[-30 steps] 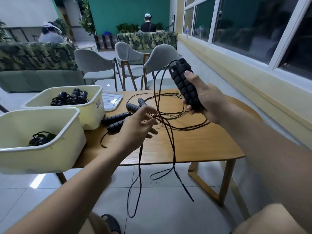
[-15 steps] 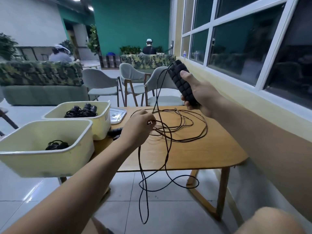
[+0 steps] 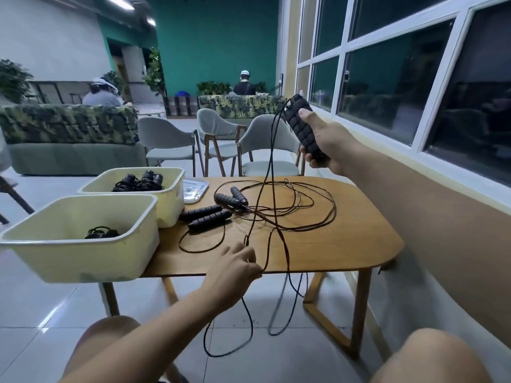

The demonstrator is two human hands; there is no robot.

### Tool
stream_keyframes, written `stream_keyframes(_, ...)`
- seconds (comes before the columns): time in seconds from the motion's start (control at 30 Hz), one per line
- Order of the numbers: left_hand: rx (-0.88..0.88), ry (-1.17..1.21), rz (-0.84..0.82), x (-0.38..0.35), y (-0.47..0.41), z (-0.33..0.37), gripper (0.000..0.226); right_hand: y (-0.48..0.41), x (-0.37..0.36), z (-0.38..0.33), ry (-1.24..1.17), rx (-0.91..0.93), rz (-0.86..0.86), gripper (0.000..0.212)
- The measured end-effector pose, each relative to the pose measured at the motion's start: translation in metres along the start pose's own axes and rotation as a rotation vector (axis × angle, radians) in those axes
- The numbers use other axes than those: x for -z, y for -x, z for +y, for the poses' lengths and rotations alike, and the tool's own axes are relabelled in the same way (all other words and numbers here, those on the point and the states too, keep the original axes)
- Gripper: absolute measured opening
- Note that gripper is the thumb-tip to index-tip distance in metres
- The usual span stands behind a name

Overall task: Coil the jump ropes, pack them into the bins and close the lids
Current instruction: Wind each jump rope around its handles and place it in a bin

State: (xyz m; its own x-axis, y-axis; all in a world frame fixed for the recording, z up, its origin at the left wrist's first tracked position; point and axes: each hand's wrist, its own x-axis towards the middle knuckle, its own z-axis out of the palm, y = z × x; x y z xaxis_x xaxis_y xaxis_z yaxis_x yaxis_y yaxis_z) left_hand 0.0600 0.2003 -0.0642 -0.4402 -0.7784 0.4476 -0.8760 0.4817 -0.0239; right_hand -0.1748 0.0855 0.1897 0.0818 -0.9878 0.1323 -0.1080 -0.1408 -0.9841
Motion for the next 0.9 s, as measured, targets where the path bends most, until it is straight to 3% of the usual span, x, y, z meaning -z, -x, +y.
stream_keyframes(0.13,0.013,0.209,-0.239,-0.018,0.018,0.005,0.02,-0.001,0.001,0.003,0.002,-0.016,0.018,0.056)
stream_keyframes(0.4,0.114,0.351,-0.714,-0.069,0.073,0.025,0.027,0.001,-0.001,0.015,0.076,-0.049,0.028,0.064)
stream_keyframes(0.63,0.624,0.796,-0.761,-0.082,0.091,0.014,0.015,0.003,0.007,0.013,0.074,-0.068,0.058,0.059)
stream_keyframes(0.9,1.1,0.794,-0.76,-0.097,0.126,-0.043,0.018,0.002,0.027,0.005,0.09,-0.09,0.081,0.048)
